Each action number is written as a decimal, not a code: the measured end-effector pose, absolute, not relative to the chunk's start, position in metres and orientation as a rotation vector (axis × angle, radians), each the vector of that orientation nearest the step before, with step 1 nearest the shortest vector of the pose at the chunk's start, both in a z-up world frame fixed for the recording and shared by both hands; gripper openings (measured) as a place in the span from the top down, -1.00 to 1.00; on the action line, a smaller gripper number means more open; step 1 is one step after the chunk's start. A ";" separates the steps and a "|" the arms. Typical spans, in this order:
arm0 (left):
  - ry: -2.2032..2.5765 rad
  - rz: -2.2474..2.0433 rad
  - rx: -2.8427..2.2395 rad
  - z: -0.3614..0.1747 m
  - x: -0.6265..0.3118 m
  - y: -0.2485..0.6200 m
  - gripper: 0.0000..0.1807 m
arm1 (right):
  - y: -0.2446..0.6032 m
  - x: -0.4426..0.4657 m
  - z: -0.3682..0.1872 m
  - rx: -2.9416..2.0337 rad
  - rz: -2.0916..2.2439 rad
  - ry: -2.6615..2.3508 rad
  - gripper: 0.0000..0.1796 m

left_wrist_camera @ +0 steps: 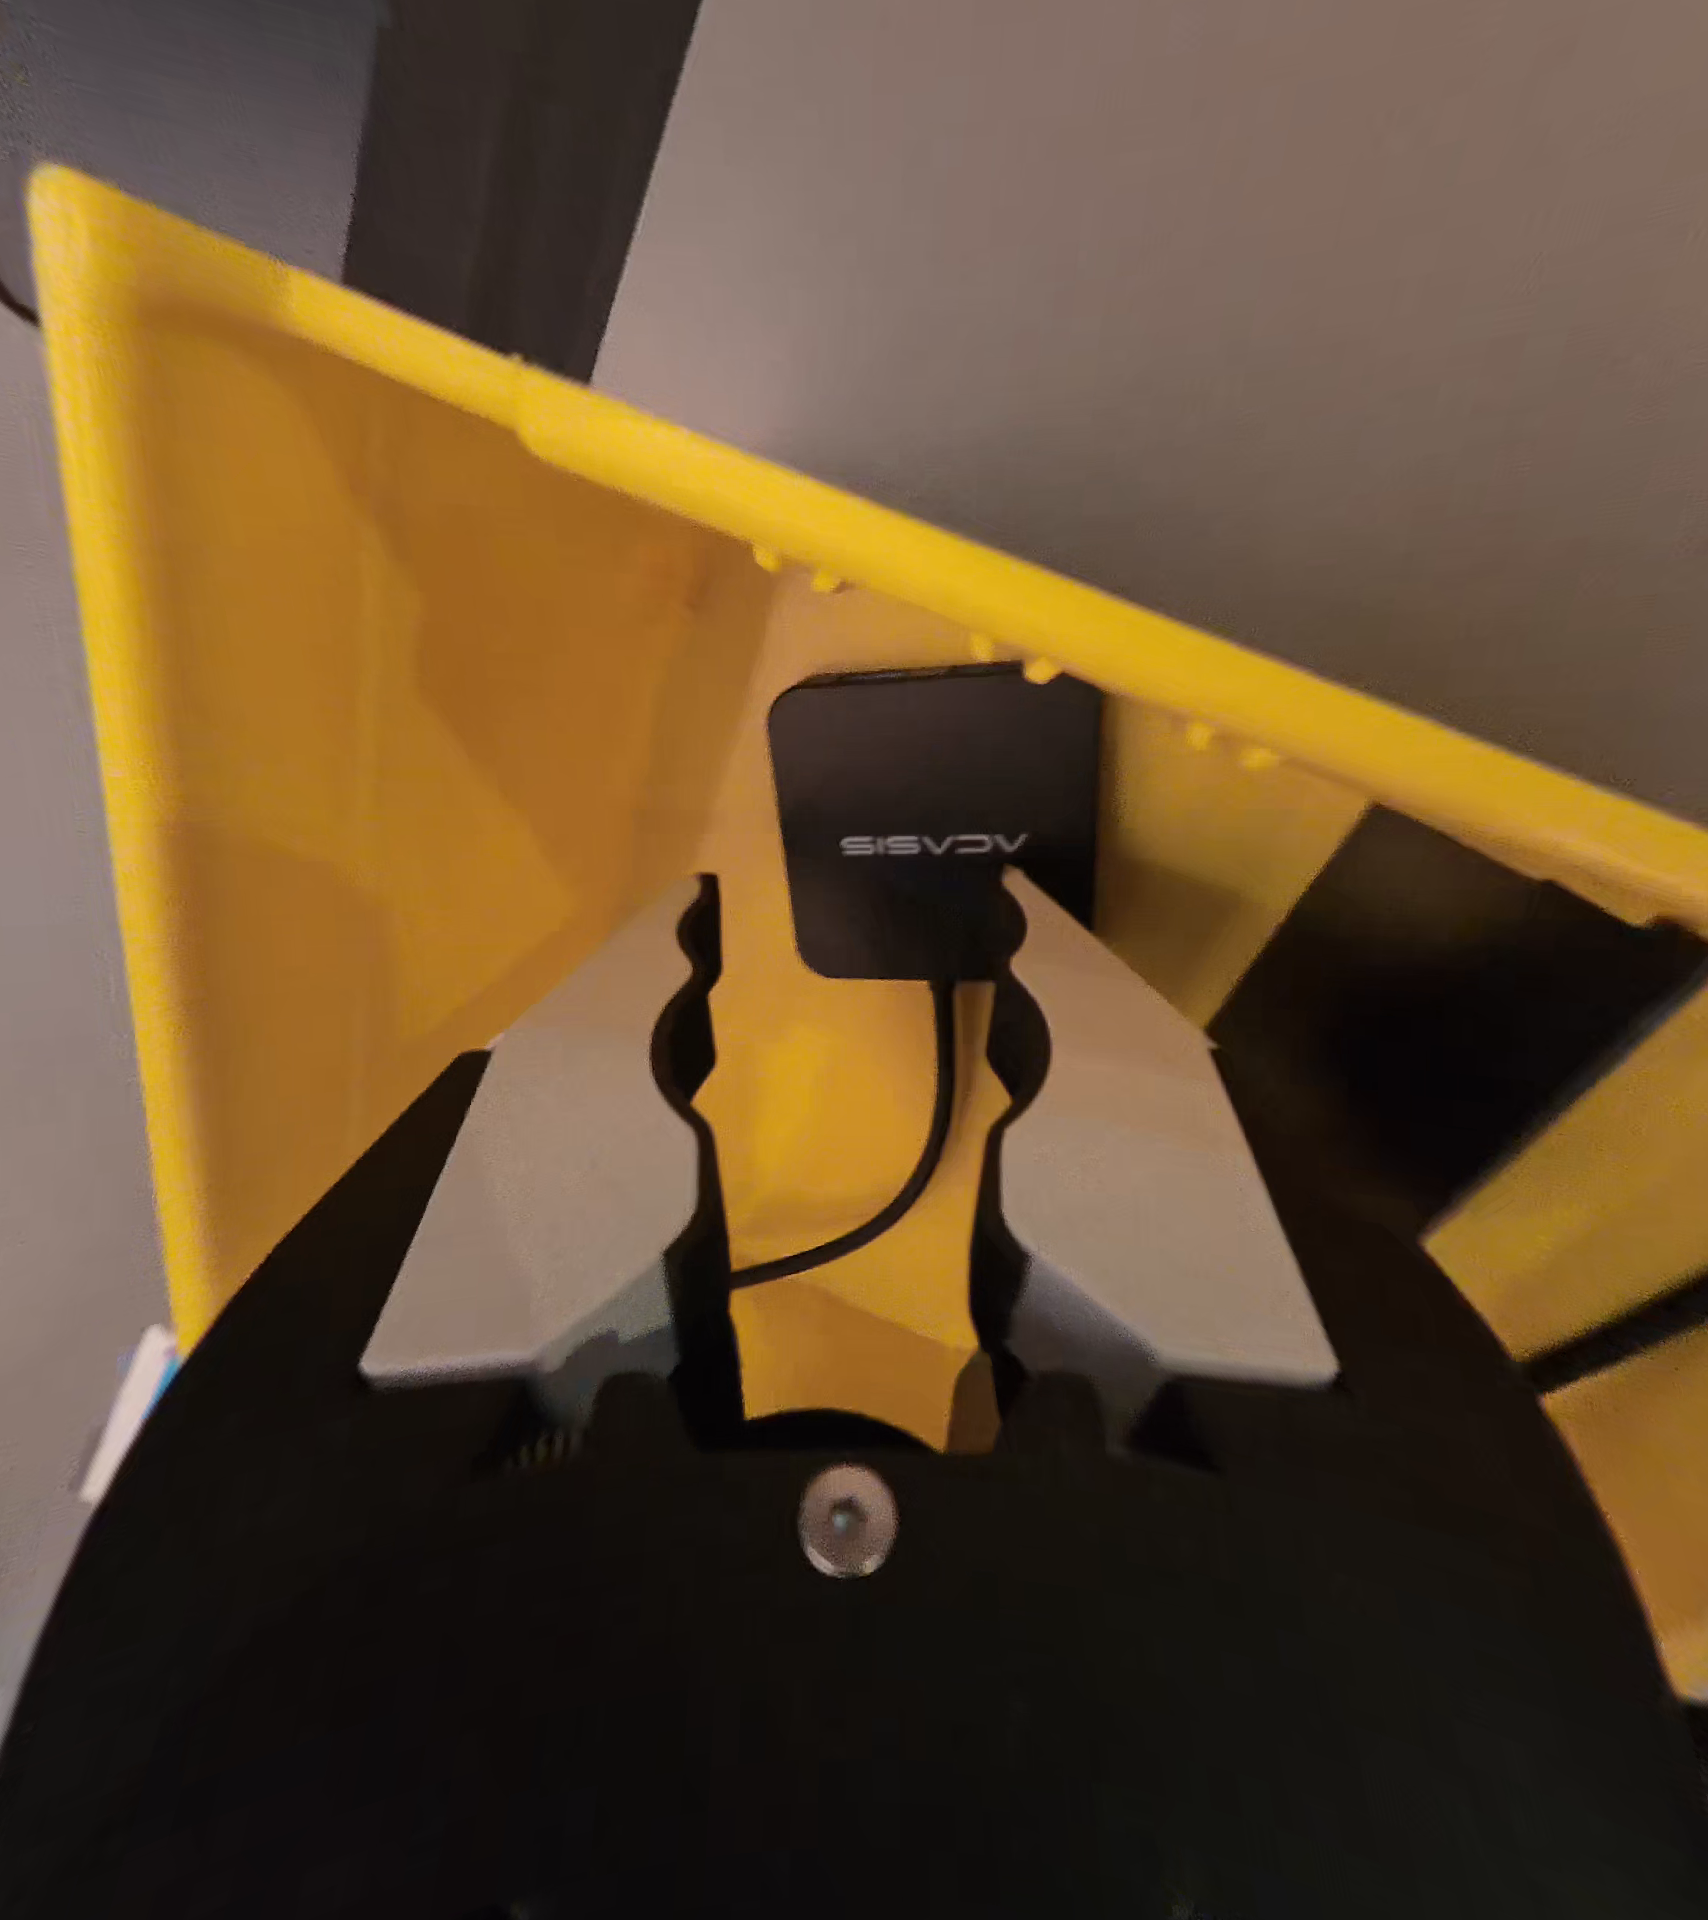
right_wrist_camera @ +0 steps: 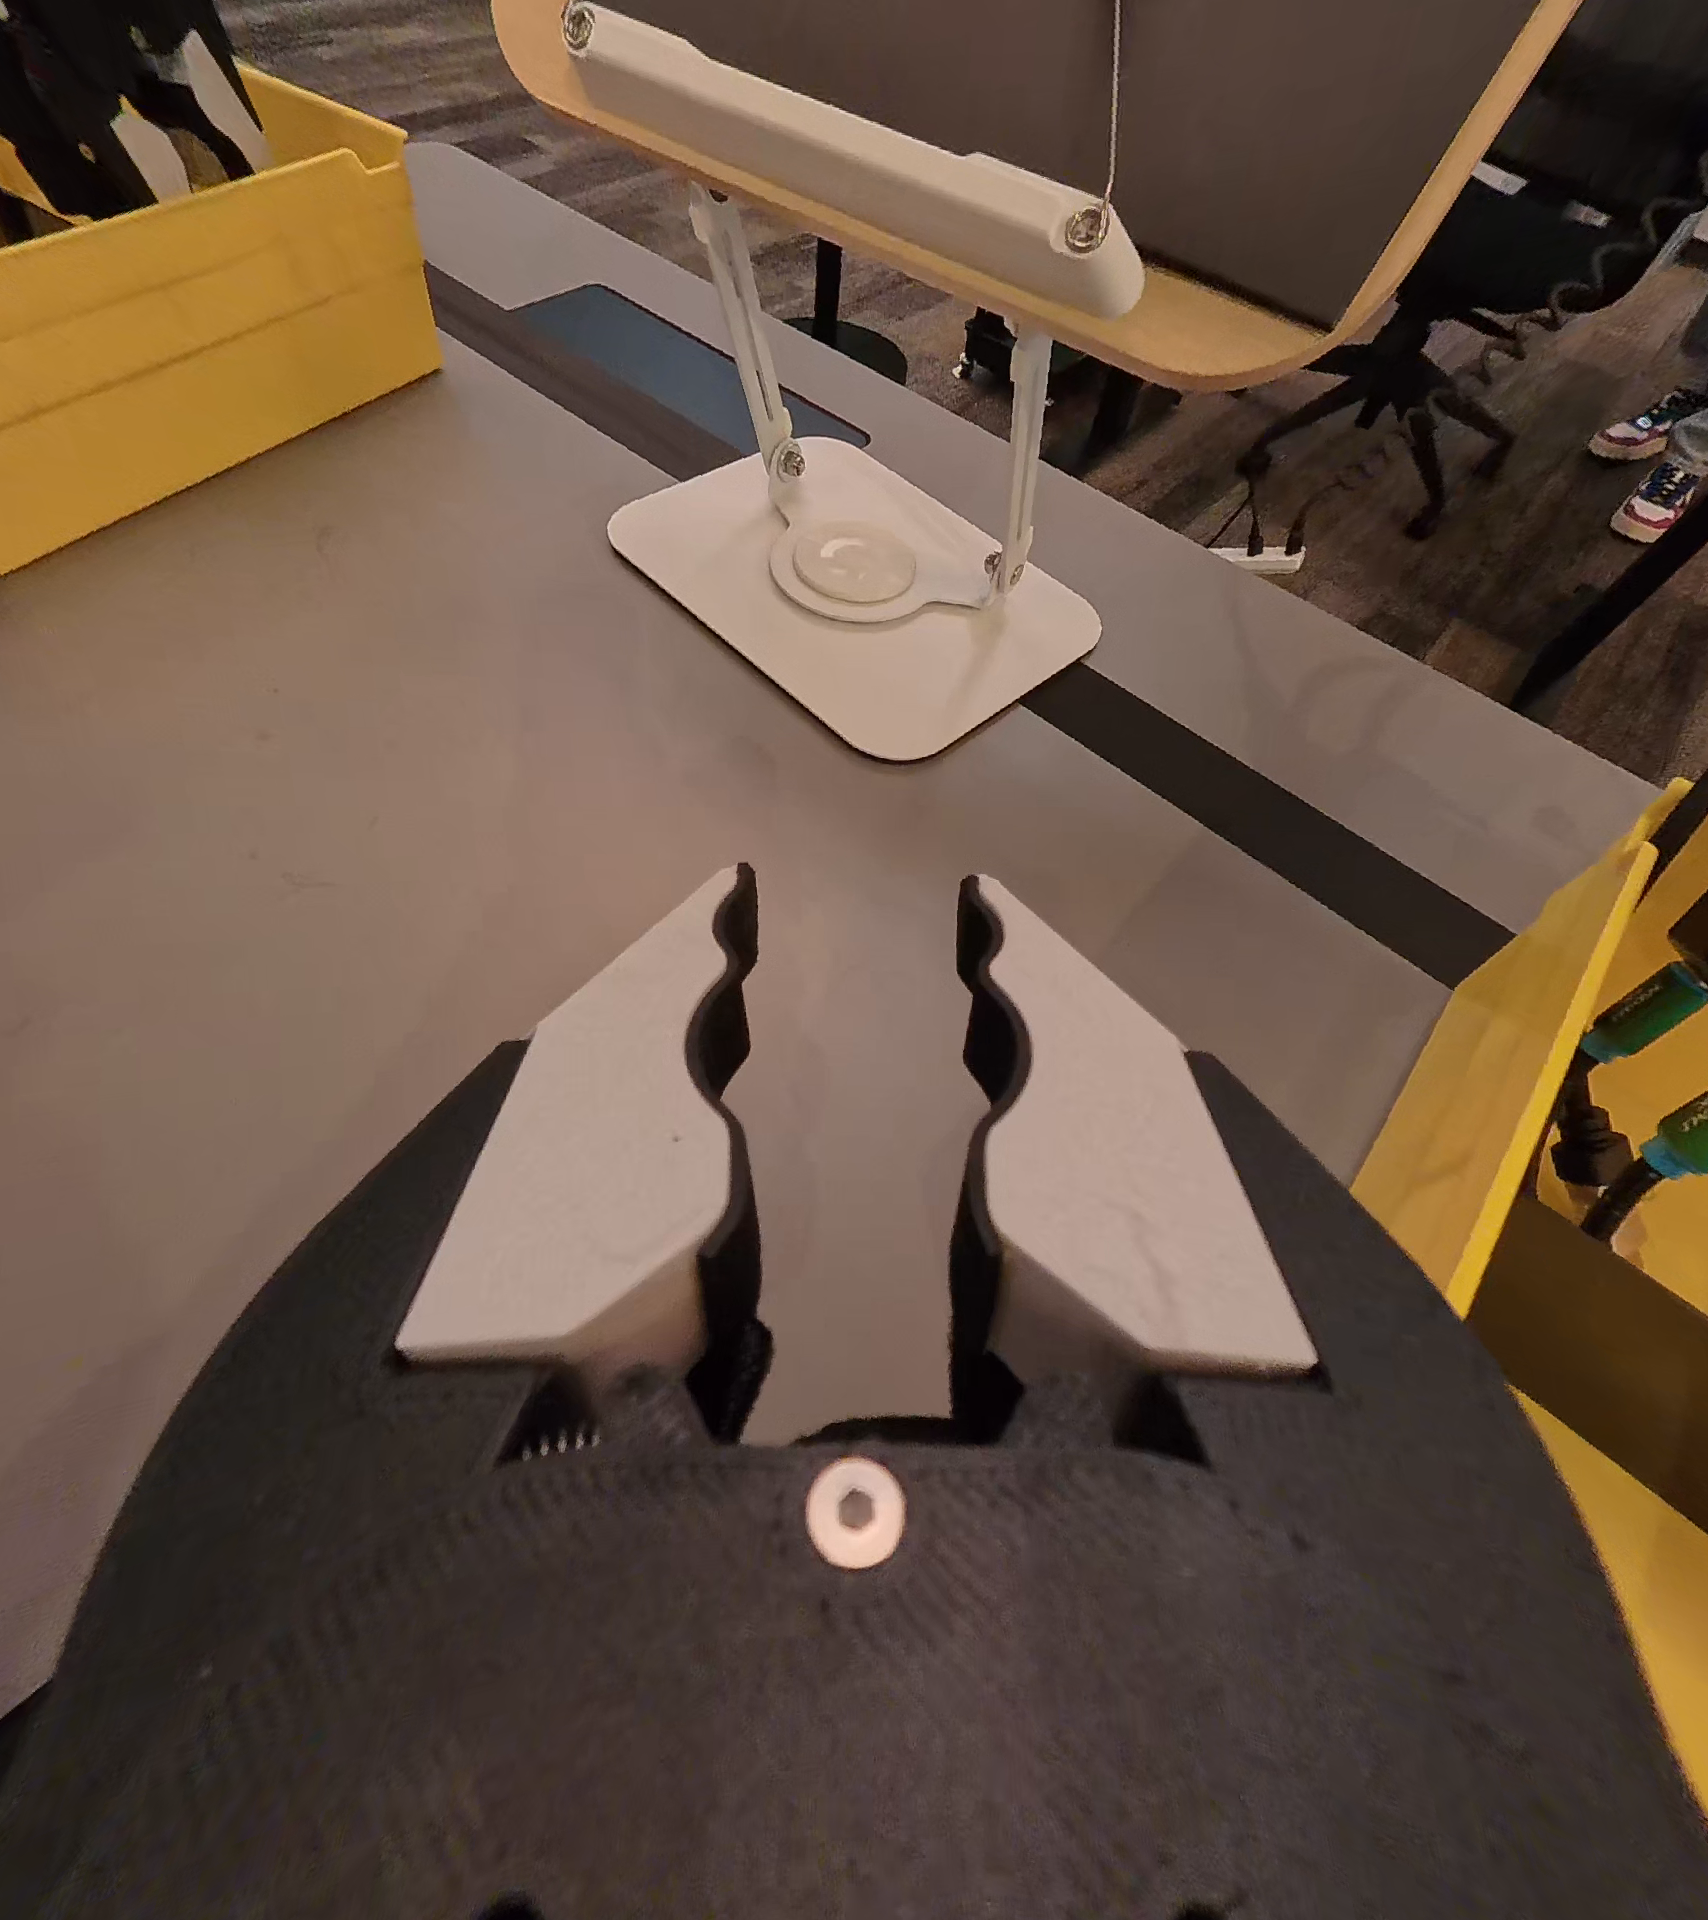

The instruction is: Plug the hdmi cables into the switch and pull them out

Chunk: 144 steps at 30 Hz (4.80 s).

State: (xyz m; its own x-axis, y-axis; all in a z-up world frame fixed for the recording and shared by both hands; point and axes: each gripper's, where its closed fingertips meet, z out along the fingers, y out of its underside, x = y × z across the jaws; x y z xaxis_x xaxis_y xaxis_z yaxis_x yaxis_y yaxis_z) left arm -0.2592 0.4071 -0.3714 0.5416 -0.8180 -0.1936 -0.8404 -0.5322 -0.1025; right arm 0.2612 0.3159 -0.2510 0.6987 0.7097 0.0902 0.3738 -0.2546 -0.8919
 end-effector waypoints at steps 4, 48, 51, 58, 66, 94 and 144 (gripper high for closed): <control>1.432 0.077 -2.605 -0.370 -0.248 0.402 0.30 | 0.317 0.260 -0.251 -1.872 0.413 -0.848 0.59; 1.167 0.136 -2.220 -0.225 -0.266 0.383 0.31 | 0.304 0.239 -0.241 -1.823 0.445 -0.914 0.59; 1.129 0.150 -2.171 -0.206 -0.268 0.381 0.31 | 0.302 0.238 -0.238 -1.816 0.446 -0.917 0.59; 1.067 0.189 -2.027 -0.146 -0.255 0.373 0.31 | 0.299 0.234 -0.234 -1.801 0.452 -0.925 0.59; 1.254 0.196 -1.883 -0.108 -0.175 0.344 0.30 | 0.295 0.233 -0.232 -1.790 0.454 -0.936 0.58; 2.521 0.082 -1.641 -0.372 0.097 0.249 0.31 | 0.276 0.270 -0.271 -1.847 0.520 -0.879 0.58; 1.351 0.683 -2.117 -0.284 -0.262 0.327 0.89 | 0.271 0.237 -0.273 -1.845 0.545 -0.958 0.59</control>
